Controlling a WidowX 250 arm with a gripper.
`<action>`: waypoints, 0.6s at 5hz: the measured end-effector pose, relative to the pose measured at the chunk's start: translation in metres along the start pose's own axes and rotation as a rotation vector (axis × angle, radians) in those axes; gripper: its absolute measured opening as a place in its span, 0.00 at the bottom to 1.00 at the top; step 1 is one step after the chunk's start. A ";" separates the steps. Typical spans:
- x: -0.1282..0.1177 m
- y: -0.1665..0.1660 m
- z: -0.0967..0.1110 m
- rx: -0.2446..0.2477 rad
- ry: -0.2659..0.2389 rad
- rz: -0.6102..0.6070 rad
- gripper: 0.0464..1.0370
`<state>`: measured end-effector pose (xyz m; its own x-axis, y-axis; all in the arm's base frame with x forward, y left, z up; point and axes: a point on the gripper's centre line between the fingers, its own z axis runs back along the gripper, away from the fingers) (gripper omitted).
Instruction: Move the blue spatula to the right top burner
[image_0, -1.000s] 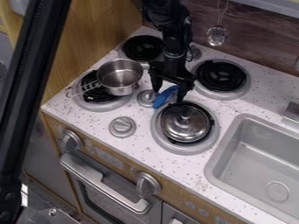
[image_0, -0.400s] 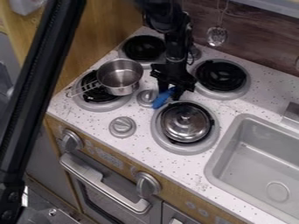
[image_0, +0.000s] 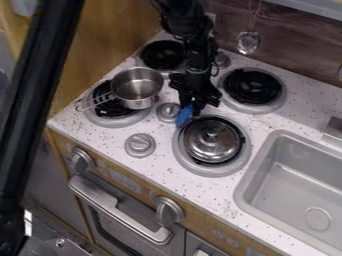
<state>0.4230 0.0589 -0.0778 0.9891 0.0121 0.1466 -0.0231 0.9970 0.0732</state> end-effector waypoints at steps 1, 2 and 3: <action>0.024 -0.043 0.012 -0.026 -0.087 -0.093 0.23; 0.060 -0.075 0.030 -0.031 -0.201 -0.165 0.22; 0.069 -0.076 0.015 -0.009 -0.221 -0.148 0.22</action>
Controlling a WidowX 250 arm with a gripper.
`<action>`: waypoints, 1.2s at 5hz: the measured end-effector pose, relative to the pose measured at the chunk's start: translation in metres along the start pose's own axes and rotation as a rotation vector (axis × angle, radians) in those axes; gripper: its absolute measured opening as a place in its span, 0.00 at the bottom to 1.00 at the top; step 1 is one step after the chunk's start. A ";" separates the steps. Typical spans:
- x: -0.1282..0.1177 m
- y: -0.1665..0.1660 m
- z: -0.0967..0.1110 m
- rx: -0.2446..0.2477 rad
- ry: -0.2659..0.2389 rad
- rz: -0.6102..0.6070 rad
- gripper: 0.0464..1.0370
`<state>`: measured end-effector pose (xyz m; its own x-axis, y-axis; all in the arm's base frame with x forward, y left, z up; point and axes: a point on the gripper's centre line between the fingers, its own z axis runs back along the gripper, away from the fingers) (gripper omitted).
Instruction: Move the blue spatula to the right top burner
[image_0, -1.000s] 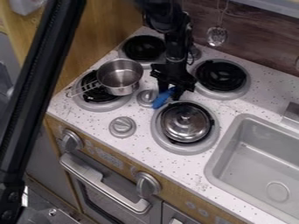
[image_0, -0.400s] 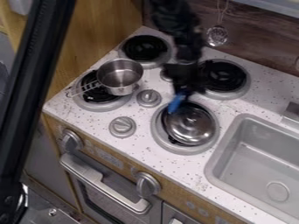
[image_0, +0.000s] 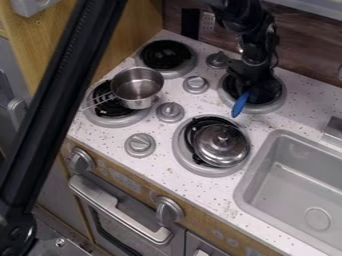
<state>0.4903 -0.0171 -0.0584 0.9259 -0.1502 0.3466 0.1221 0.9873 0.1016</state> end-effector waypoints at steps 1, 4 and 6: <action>0.012 0.006 -0.008 0.033 -0.027 0.022 0.19; 0.034 0.013 -0.019 0.058 -0.033 0.059 0.10; 0.008 0.012 -0.010 0.063 -0.035 0.103 0.63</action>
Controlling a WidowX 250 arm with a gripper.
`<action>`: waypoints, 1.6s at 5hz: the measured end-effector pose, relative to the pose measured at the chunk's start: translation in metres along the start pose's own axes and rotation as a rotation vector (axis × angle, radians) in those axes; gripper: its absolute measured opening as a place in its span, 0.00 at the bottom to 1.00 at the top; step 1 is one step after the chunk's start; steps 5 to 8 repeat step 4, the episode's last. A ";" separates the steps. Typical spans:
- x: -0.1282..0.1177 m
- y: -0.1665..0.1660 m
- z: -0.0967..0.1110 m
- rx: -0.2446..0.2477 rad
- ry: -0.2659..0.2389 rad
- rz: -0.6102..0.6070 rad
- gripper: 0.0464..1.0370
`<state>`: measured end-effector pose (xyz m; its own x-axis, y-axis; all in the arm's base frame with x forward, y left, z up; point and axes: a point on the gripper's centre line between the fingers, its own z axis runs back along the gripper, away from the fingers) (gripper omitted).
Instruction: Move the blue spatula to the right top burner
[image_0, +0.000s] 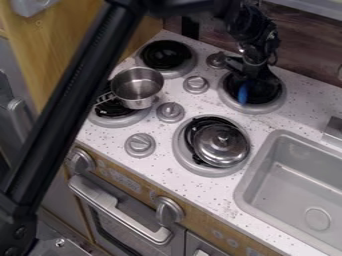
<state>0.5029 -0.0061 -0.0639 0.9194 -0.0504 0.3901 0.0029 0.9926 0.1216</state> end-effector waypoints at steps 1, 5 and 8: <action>-0.025 0.005 0.028 0.003 0.011 -0.004 0.89; -0.111 0.012 0.099 -0.019 0.240 0.017 0.96; -0.111 0.012 0.099 -0.019 0.240 0.017 0.96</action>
